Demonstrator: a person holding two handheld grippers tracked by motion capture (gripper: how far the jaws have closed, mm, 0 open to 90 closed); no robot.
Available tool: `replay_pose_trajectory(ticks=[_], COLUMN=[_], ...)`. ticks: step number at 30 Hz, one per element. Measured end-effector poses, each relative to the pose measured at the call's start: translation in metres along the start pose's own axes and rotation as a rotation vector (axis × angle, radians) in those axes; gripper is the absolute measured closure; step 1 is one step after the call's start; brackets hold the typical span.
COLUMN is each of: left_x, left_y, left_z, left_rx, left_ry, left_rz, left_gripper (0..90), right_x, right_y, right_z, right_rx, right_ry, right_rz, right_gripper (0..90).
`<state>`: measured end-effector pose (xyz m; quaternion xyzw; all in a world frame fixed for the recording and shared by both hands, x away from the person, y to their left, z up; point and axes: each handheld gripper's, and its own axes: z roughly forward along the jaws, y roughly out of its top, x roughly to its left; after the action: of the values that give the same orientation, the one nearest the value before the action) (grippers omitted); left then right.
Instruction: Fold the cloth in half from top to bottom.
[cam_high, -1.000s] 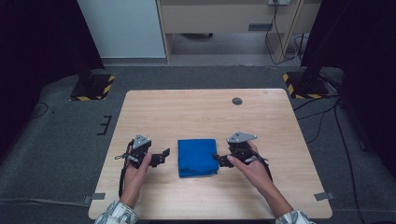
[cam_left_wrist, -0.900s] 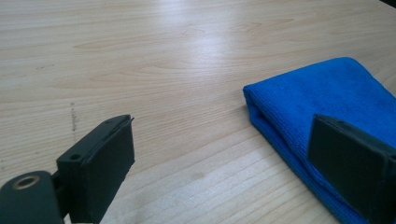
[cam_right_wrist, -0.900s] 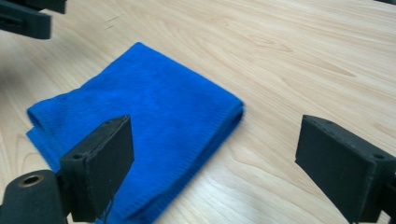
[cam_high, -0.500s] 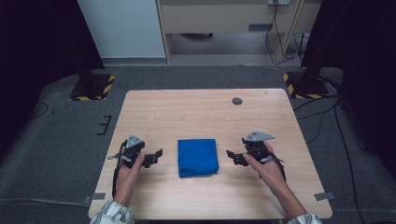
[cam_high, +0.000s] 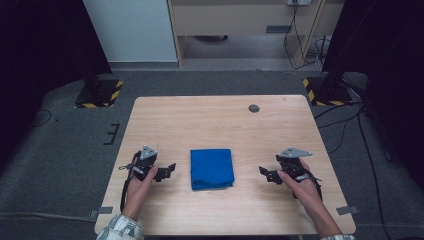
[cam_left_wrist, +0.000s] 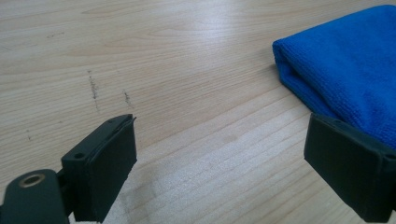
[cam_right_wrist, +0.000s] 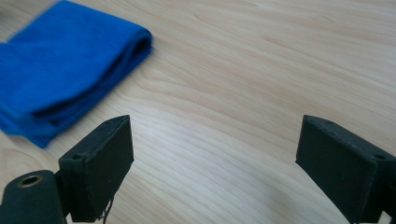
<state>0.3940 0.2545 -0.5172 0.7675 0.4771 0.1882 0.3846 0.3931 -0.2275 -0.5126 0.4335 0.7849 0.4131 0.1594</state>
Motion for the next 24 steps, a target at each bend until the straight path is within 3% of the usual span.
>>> replay_pose_trajectory(ticks=[3,8,11,16,24], left_x=[0.001,0.003,0.005,0.008,0.012], left_y=[-0.001,-0.002,-0.002,-0.003,-0.005], left_z=[0.002,0.006,0.008,0.009,0.014], left_rx=[0.011,0.028,0.037,0.04,0.062], left_ry=[0.001,0.005,0.012,0.024,0.051], left_rz=[0.009,0.019,0.022,0.017,0.017], left_gripper=[8.6,8.6,8.6,8.6,8.6], right_x=[-0.006,-0.02,-0.031,-0.047,-0.068], right_y=[-0.004,-0.008,-0.01,-0.011,-0.009], right_z=[-0.001,-0.002,-0.003,-0.006,-0.003], right_rx=[0.018,0.042,0.033,0.006,-0.006], right_ry=[0.001,-0.044,-0.084,-0.146,-0.194], right_rz=[0.024,0.05,0.06,0.117,0.178], right_gripper=[11.9,11.9,12.1,12.3,12.2])
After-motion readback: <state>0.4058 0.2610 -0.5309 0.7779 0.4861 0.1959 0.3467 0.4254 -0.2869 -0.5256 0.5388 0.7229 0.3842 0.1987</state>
